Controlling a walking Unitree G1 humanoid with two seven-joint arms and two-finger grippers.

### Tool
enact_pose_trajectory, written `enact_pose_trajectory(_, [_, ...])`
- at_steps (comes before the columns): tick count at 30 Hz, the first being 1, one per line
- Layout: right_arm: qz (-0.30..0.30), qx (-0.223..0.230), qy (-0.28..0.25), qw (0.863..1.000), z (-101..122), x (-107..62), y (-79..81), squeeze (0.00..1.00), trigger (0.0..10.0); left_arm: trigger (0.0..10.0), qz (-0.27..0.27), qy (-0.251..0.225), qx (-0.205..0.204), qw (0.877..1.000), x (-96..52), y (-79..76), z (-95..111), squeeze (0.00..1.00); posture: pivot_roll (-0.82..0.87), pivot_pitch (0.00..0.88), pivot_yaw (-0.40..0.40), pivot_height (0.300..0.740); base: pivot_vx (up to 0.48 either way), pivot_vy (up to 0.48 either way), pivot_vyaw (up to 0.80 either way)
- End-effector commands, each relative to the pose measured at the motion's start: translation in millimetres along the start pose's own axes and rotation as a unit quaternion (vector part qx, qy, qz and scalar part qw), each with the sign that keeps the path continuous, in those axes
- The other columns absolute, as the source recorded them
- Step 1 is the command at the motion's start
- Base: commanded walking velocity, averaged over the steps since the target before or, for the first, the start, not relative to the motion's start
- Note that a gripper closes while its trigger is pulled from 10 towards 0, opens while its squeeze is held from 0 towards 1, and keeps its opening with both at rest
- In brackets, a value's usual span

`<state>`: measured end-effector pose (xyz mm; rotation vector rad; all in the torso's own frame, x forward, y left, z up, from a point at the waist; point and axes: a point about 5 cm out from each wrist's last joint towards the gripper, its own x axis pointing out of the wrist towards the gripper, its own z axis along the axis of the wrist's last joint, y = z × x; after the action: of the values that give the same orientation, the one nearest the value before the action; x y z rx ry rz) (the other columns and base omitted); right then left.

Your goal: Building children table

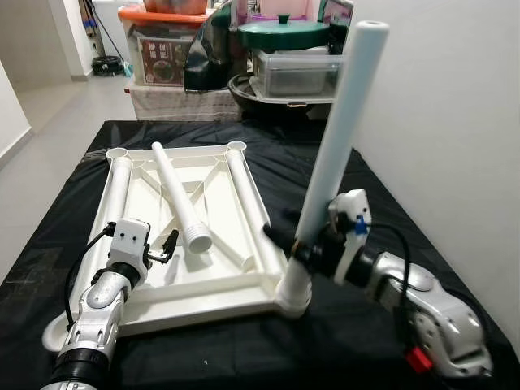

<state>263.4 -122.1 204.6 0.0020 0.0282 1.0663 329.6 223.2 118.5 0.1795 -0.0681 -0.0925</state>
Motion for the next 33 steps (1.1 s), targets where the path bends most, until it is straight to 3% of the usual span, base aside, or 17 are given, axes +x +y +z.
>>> enact_pose_trajectory(1, [0.011,0.021,0.014,1.000,-10,0.9,-0.3,0.00,0.0,10.0,-0.002,0.004,0.001,1.000,-1.1,-1.3,-3,0.00,0.05,0.000,-0.085,0.740,0.000,0.000,0.00])
enact_pose_trajectory(2, [0.002,0.030,0.015,0.999,-12,0.6,-3.8,0.00,0.0,10.0,-0.002,0.004,0.001,1.000,-1.0,-1.1,-2,0.00,0.05,0.000,-0.085,0.740,0.000,0.000,0.00])
enact_pose_trajectory(3, [-0.080,0.041,0.030,0.996,-20,2.3,-21.4,0.00,0.0,10.0,0.000,0.004,0.002,1.000,-1.1,-0.2,-2,0.00,0.05,0.000,-0.086,0.740,0.000,0.000,0.00])
enact_pose_trajectory(6, [-0.106,0.043,0.038,0.993,-23,2.2,-27.3,0.00,0.0,10.0,0.000,0.004,0.002,1.000,-1.2,0.2,-2,0.00,0.05,0.000,-0.086,0.740,0.000,0.000,0.00])
enact_pose_trajectory(7, [-0.230,0.067,0.031,0.970,-28,-0.9,-49.2,0.00,0.0,10.0,0.000,0.004,0.002,1.000,-1.6,0.0,-2,0.00,0.05,0.000,-0.084,0.740,0.000,0.000,0.00])
enact_pose_trajectory(8, [-0.230,0.067,0.031,0.970,-28,-0.9,-49.2,0.00,0.0,10.0,0.000,0.004,0.002,1.000,-1.6,0.0,-2,0.00,0.05,0.000,-0.084,0.740,0.000,0.000,0.00])
enact_pose_trajectory(9, [-0.314,0.089,0.032,0.945,-33,-4.8,-62.7,0.00,0.0,10.0,-0.001,0.005,0.002,1.000,-1.9,-0.2,-3,0.00,0.05,0.000,-0.084,0.740,0.000,0.000,0.00])
enact_pose_trajectory(10, [-0.314,0.089,0.032,0.945,-33,-4.8,-62.7,0.00,0.0,10.0,-0.001,0.005,0.002,1.000,-1.9,-0.2,-3,0.00,0.05,0.000,-0.084,0.740,0.000,0.000,0.00])
enact_pose_trajectory(12, [-0.430,0.143,0.007,0.891,-39,-10.9,-71.5,0.00,0.0,10.0,-0.003,0.004,0.003,1.000,-2.2,-0.8,-3,0.00,0.06,0.000,-0.084,0.740,0.000,0.000,0.00])
enact_pose_trajectory(16, [-0.454,0.148,-0.007,0.879,-38,-10.4,-63.5,0.00,0.0,10.0,-0.004,0.003,0.003,1.000,-2.4,-0.8,-2,0.00,0.06,0.000,-0.081,0.740,0.000,0.000,0.00])
enact_pose_trajectory(18, [-0.446,0.134,-0.008,0.885,-35,-4.6,-53.4,0.00,10.0,10.0,-0.007,0.000,0.003,1.000,-2.9,-1.3,-1,0.00,0.05,0.000,-0.079,0.740,0.000,0.000,0.00])
enact_pose_trajectory(27, [-0.421,0.119,-0.029,0.899,-28,5.9,-46.4,0.00,10.0,10.0,-0.016,-0.025,-0.004,1.000,-6.2,-9.5,10,0.00,0.05,0.000,-0.073,0.740,0.000,0.000,0.00])
enact_pose_trajectory(28, [-0.416,0.121,-0.042,0.900,-21,6.7,-47.4,1.00,10.0,10.0,-0.023,-0.066,0.002,0.998,-8.7,-18.5,29,0.00,0.05,0.000,-0.074,0.740,0.000,0.000,0.00])
enact_pose_trajectory(29, [-0.416,0.121,-0.042,0.900,-21,6.7,-47.4,1.00,10.0,10.0,-0.023,-0.066,0.002,0.998,-8.7,-18.5,29,0.00,0.05,0.000,-0.074,0.740,0.000,0.000,0.00])
enact_pose_trajectory(30, [-0.381,0.118,-0.053,0.916,-12,6.8,-46.8,0.00,10.0,10.0,-0.027,-0.116,0.003,0.993,-13.3,-28.9,55,0.00,0.05,0.000,-0.072,0.740,0.000,0.000,0.00])
enact_pose_trajectory(31, [-0.381,0.118,-0.053,0.916,-12,6.8,-46.8,0.00,10.0,10.0,-0.027,-0.116,0.003,0.993,-13.3,-28.9,55,0.00,0.05,0.000,-0.072,0.740,0.000,0.000,0.00])
enact_pose_trajectory(33, [-0.280,0.099,-0.085,0.951,6,3.5,-34.6,0.00,10.0,10.0,-0.049,-0.140,0.007,0.989,-26.7,-43.9,69,0.00,0.05,0.000,-0.060,0.740,0.000,0.000,0.00])
